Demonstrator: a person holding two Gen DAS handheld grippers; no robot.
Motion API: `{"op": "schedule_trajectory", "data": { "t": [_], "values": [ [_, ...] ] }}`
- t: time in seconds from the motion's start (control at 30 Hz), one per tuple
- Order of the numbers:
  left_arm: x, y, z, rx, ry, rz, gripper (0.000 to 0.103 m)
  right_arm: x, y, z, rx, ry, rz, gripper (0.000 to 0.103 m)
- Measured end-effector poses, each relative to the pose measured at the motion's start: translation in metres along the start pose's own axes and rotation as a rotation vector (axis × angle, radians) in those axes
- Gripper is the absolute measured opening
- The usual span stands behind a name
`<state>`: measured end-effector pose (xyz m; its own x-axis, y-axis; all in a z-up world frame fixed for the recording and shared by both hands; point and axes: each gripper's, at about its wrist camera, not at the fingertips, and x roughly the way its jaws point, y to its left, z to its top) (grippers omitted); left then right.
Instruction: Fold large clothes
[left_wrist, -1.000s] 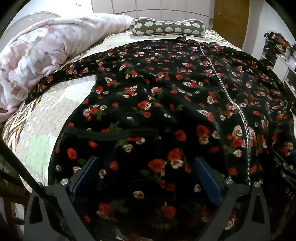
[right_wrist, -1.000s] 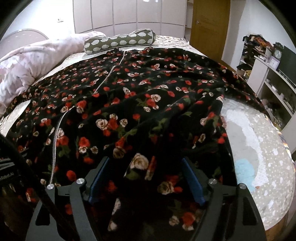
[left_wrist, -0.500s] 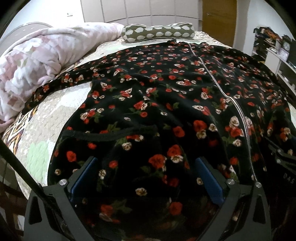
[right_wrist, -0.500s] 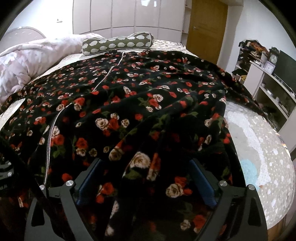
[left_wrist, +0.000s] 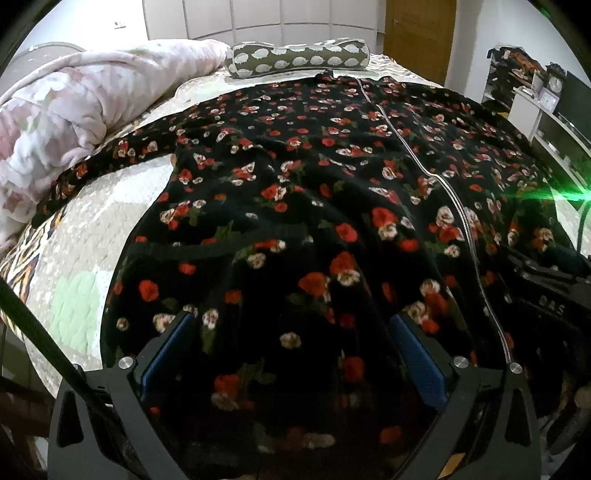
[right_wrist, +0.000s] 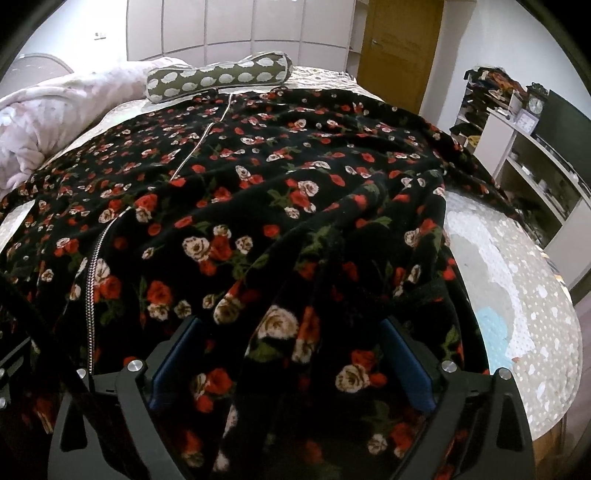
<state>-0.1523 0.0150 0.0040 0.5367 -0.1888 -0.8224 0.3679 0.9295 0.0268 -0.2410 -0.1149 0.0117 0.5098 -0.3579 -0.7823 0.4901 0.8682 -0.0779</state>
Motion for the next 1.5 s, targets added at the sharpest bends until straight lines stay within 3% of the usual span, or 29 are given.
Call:
{"op": "schedule_trajectory", "data": {
  "t": [0.43, 1.5],
  "values": [
    [-0.009, 0.003, -0.005, -0.008, 0.025, -0.013, 0.103, 0.000, 0.000, 0.000, 0.003, -0.001, -0.009, 0.098],
    [-0.020, 0.007, 0.000, -0.040, 0.000, -0.047, 0.102, 0.000, 0.001, -0.002, 0.002, -0.003, -0.011, 0.098]
  ]
}}
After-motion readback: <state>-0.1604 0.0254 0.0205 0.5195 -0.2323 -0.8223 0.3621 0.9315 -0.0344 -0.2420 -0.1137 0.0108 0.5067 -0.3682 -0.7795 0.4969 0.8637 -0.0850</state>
